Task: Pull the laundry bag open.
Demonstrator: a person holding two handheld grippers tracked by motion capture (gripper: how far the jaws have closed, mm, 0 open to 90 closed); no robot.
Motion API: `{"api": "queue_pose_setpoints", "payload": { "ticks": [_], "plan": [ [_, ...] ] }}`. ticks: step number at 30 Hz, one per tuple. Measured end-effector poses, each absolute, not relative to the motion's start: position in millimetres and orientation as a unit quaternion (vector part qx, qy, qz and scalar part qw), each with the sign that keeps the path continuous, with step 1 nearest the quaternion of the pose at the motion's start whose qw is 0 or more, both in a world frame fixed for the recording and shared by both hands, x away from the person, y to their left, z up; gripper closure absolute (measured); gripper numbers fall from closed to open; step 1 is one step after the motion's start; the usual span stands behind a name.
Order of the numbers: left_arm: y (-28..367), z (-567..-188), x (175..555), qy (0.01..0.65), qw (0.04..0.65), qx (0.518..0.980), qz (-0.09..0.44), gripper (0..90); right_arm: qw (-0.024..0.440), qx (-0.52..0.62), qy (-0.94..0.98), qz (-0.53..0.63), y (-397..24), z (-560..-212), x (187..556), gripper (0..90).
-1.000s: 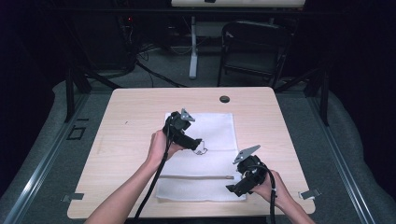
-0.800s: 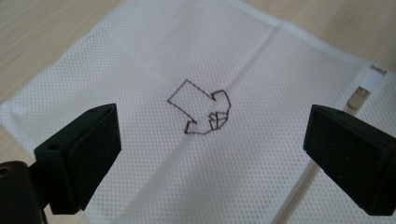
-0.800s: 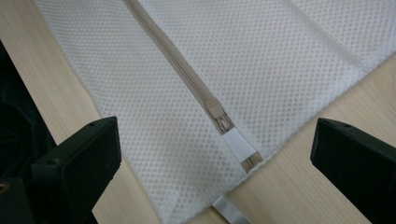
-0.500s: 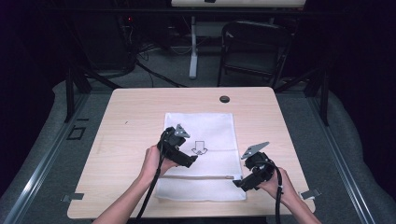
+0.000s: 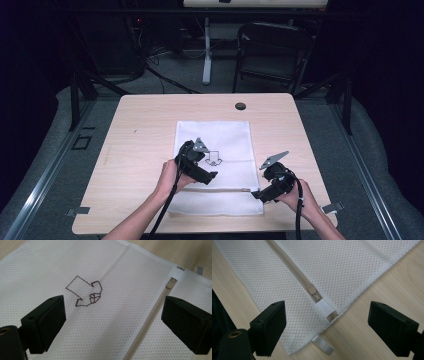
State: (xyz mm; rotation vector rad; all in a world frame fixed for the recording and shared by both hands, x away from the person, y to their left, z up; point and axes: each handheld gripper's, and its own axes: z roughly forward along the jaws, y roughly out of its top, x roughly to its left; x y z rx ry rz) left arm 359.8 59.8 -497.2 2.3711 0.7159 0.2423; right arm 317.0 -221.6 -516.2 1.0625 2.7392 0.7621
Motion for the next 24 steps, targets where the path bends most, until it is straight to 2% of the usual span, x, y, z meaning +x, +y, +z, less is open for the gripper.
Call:
{"api": "queue_pose_setpoints", "payload": {
  "ticks": [2,4,5,8,12,15,17,20,24],
  "plan": [
    [54.4,-499.9,358.0,0.263,0.319,0.907,0.082,7.8,0.052,0.350,0.903,0.245,-221.7,-517.7,318.1,28.6],
    [49.0,-502.6,355.3,0.256,0.318,0.909,0.080,9.0,0.051,0.347,0.906,0.235,-221.6,-519.7,318.6,33.2],
    [46.4,-503.8,354.2,0.253,0.318,0.910,0.078,9.0,0.049,0.344,0.907,0.236,-221.8,-521.3,318.6,39.8],
    [38.6,-506.6,350.4,0.242,0.317,0.914,0.076,10.6,0.039,0.348,0.907,0.232,-219.9,-524.7,319.4,51.1],
    [28.5,-511.5,347.0,0.229,0.321,0.916,0.070,14.9,0.043,0.344,0.909,0.231,-217.6,-526.3,321.2,69.2],
    [21.7,-515.1,344.8,0.215,0.323,0.920,0.061,16.3,0.051,0.353,0.904,0.237,-216.9,-528.3,321.5,79.5],
    [17.6,-517.4,343.7,0.209,0.324,0.921,0.055,20.1,0.050,0.352,0.906,0.231,-218.1,-528.7,323.3,84.6],
    [11.6,-521.3,342.9,0.201,0.324,0.923,0.051,21.4,0.051,0.356,0.903,0.233,-218.8,-530.5,324.2,90.0],
    [5.2,-526.4,342.8,0.190,0.325,0.926,0.041,23.6,0.044,0.354,0.905,0.232,-216.9,-533.0,325.3,90.0]
  ]
}}
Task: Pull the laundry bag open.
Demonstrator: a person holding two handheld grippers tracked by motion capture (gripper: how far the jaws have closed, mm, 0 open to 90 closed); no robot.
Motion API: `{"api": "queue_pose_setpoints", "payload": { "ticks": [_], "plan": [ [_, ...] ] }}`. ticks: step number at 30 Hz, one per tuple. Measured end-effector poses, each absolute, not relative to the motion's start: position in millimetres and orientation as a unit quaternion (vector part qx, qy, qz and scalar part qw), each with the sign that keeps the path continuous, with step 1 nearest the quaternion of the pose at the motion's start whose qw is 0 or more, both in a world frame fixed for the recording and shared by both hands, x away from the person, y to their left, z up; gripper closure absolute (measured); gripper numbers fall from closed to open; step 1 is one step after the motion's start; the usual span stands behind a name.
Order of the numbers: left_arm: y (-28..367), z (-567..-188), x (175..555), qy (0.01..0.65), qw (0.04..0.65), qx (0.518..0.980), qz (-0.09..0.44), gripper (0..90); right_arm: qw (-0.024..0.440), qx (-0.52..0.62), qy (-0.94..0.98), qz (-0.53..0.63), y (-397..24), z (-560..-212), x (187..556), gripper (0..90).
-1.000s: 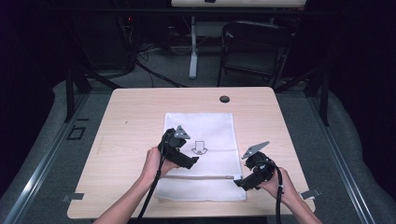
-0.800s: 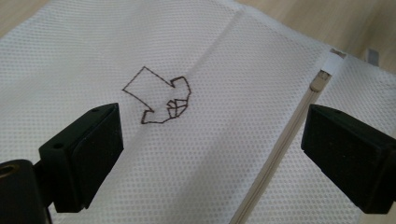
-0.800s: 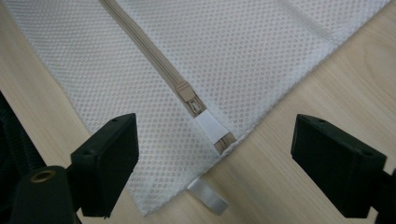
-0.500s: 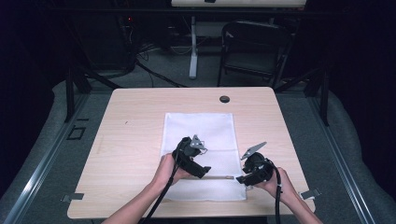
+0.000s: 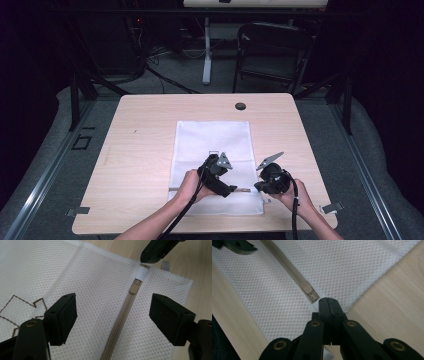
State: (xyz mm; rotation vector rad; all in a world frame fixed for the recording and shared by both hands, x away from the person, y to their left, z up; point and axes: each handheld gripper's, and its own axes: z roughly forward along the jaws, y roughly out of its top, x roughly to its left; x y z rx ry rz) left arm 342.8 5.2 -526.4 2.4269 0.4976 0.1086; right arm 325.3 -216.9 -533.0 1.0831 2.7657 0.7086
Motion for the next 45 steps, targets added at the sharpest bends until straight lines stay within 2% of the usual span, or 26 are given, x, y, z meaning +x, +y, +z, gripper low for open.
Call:
{"api": "queue_pose_setpoints", "payload": {
  "ticks": [3,13,20,29,45],
  "plan": [
    [-0.1,-531.2,342.0,0.186,0.325,0.926,0.037,26.6,0.042,0.353,0.906,0.232,-213.8,-536.3,326.1,90.0],
    [-19.9,-547.8,343.1,0.165,0.325,0.931,0.010,47.3,0.026,0.367,0.899,0.237,-214.9,-544.2,331.3,90.0],
    [-37.8,-560.3,341.9,0.145,0.303,0.942,-0.005,59.4,0.026,0.366,0.903,0.224,-211.5,-550.2,332.4,90.0],
    [-45.5,-560.0,339.5,0.121,0.296,0.947,0.016,78.4,0.019,0.372,0.902,0.219,-210.1,-553.4,332.1,90.0],
    [-42.0,-563.0,343.0,0.141,0.309,0.941,-0.004,81.0,0.012,0.387,0.891,0.235,-212.1,-556.1,331.4,90.0]
  ]
}}
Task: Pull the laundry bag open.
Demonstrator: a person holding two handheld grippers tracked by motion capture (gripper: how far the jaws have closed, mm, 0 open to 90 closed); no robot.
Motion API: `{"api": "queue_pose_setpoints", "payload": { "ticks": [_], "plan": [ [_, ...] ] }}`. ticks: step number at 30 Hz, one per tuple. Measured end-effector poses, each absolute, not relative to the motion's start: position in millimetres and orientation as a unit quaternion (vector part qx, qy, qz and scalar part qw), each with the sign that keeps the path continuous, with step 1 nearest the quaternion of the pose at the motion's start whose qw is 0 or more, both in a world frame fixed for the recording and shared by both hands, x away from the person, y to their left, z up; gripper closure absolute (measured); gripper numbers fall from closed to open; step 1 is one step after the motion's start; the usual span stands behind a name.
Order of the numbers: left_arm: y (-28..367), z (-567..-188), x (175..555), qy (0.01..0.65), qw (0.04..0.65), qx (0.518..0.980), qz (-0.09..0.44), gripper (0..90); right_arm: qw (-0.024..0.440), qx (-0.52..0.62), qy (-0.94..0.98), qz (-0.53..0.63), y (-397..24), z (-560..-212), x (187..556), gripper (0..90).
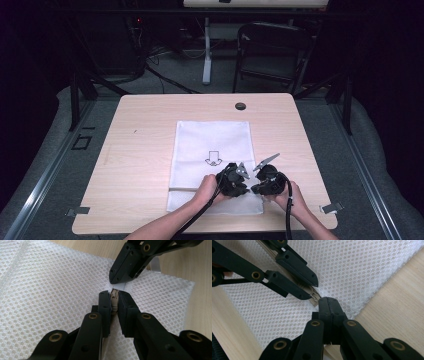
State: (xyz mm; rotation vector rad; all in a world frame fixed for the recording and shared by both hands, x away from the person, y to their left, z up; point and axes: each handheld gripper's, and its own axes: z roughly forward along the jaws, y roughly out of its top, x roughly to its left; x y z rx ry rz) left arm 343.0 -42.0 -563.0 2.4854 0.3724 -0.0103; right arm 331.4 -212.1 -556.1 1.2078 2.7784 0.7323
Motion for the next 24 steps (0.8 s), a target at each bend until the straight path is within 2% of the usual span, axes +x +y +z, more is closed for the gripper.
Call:
{"api": "queue_pose_setpoints", "payload": {
  "ticks": [24],
  "plan": [
    [-37.7,-562.5,346.4,0.142,0.312,0.939,-0.019,81.3,0.000,0.398,0.888,0.231,-214.7,-555.9,333.8,90.0]
  ]
}}
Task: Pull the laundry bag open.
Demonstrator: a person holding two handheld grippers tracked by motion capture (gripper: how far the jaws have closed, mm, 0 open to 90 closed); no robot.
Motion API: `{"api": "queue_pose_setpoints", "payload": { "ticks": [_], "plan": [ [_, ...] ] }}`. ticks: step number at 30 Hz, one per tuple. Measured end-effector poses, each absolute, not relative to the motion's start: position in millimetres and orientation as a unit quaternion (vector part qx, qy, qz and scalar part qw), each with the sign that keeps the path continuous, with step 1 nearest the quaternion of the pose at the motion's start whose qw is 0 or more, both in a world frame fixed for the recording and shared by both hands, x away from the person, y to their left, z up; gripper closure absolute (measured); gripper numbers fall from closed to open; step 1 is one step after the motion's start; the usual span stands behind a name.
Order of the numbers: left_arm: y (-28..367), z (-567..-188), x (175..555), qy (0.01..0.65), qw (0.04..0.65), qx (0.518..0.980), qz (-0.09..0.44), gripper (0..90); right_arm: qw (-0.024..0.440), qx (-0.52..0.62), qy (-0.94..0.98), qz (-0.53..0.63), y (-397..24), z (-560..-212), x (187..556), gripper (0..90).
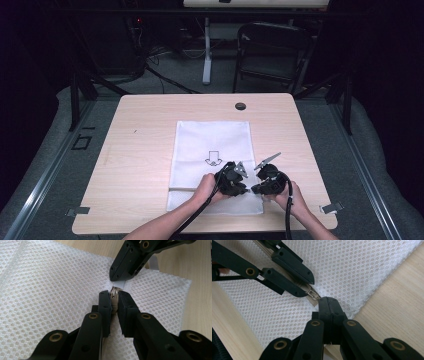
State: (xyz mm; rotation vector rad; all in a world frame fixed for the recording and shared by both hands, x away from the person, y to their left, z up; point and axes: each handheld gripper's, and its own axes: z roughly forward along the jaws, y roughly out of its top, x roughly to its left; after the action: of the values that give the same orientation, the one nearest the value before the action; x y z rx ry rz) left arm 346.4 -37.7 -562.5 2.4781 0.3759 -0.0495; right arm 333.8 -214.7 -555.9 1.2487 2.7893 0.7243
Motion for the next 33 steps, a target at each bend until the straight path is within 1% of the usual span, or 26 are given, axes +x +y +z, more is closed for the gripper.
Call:
{"api": "queue_pose_setpoints", "payload": {
  "ticks": [9,12,13,22,24,33],
  "plan": [
    [-37.8,-562.1,345.8,0.135,0.311,0.941,-0.016,81.4,-0.003,0.402,0.886,0.232,-214.6,-555.8,334.0,90.0],
    [-35.4,-560.2,346.6,0.133,0.306,0.943,-0.010,81.4,-0.011,0.405,0.882,0.240,-214.2,-556.1,333.6,90.0],
    [-34.3,-560.5,347.3,0.134,0.312,0.940,-0.016,81.4,-0.008,0.405,0.883,0.236,-214.7,-555.9,333.8,90.0],
    [-34.7,-560.5,346.3,0.132,0.308,0.942,-0.015,81.4,-0.004,0.402,0.886,0.231,-214.5,-555.7,334.0,90.0],
    [-34.4,-560.2,346.2,0.131,0.307,0.943,-0.016,81.4,-0.010,0.406,0.882,0.240,-214.0,-556.2,333.6,90.0],
    [-15.7,-557.3,350.6,0.147,0.303,0.941,-0.018,81.3,-0.008,0.404,0.885,0.231,-214.3,-555.5,334.4,90.0]
  ]
}}
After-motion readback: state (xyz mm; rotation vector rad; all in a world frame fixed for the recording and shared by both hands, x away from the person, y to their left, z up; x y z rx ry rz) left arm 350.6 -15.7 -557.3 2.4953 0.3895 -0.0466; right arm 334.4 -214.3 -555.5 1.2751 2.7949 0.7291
